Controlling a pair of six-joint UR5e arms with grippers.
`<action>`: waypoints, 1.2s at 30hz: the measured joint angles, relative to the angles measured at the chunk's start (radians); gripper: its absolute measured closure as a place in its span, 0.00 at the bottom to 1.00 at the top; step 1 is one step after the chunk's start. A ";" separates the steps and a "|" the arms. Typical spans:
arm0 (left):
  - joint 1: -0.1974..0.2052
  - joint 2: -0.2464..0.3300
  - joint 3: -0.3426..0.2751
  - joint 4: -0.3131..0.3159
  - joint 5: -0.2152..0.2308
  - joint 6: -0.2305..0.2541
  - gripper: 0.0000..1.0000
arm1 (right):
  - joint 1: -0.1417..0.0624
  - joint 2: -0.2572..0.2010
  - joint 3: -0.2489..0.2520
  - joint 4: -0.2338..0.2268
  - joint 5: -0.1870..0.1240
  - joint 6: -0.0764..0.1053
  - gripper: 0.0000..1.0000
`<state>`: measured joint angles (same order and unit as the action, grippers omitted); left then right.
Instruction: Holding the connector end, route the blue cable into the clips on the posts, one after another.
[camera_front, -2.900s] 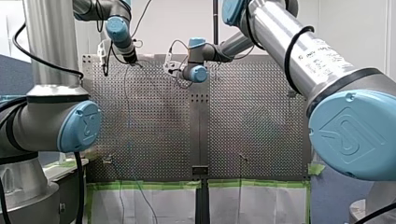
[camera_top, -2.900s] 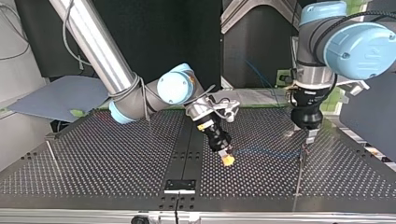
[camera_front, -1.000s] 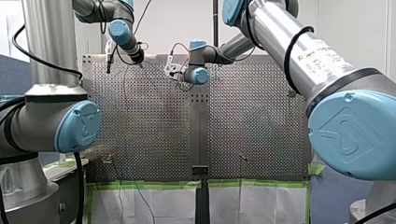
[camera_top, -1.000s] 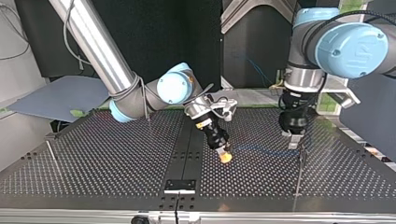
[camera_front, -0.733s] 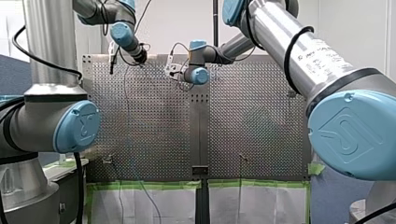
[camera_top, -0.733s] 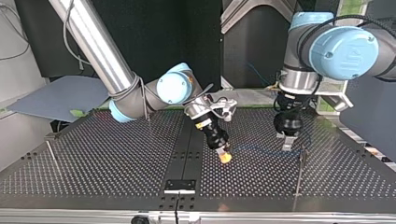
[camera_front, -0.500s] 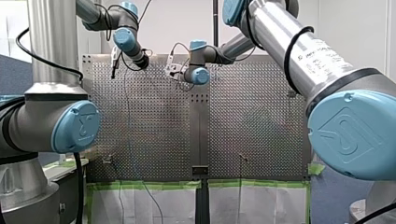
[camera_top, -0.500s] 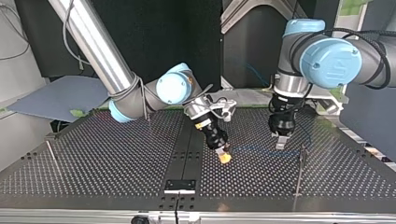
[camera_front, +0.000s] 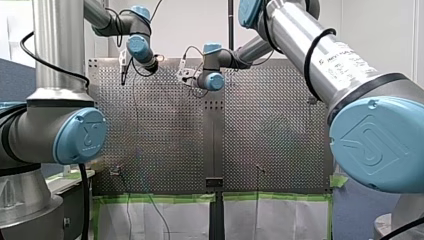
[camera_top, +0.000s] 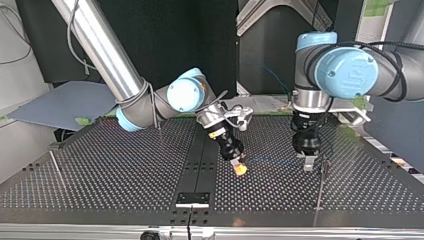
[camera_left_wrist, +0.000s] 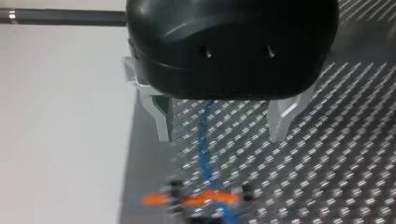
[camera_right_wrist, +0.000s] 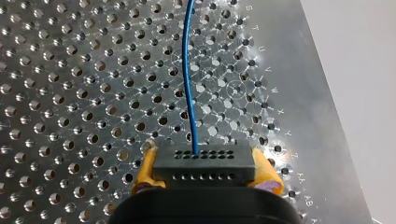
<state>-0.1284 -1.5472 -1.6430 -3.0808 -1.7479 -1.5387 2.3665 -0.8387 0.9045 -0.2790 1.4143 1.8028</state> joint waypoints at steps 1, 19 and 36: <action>0.000 0.000 0.004 0.004 -0.002 0.000 0.01 | 0.000 0.000 0.000 0.000 0.000 0.000 1.00; -0.001 -0.062 0.075 0.016 -0.006 0.002 0.01 | -0.001 0.000 0.000 -0.001 0.001 0.000 1.00; 0.008 -0.116 0.110 0.016 -0.022 0.006 0.01 | -0.001 0.000 0.000 0.001 -0.003 0.000 1.00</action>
<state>-0.1209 -1.6631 -1.5332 -3.0652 -1.7698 -1.5330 2.3659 -0.8386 0.9046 -0.2784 1.4115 1.8028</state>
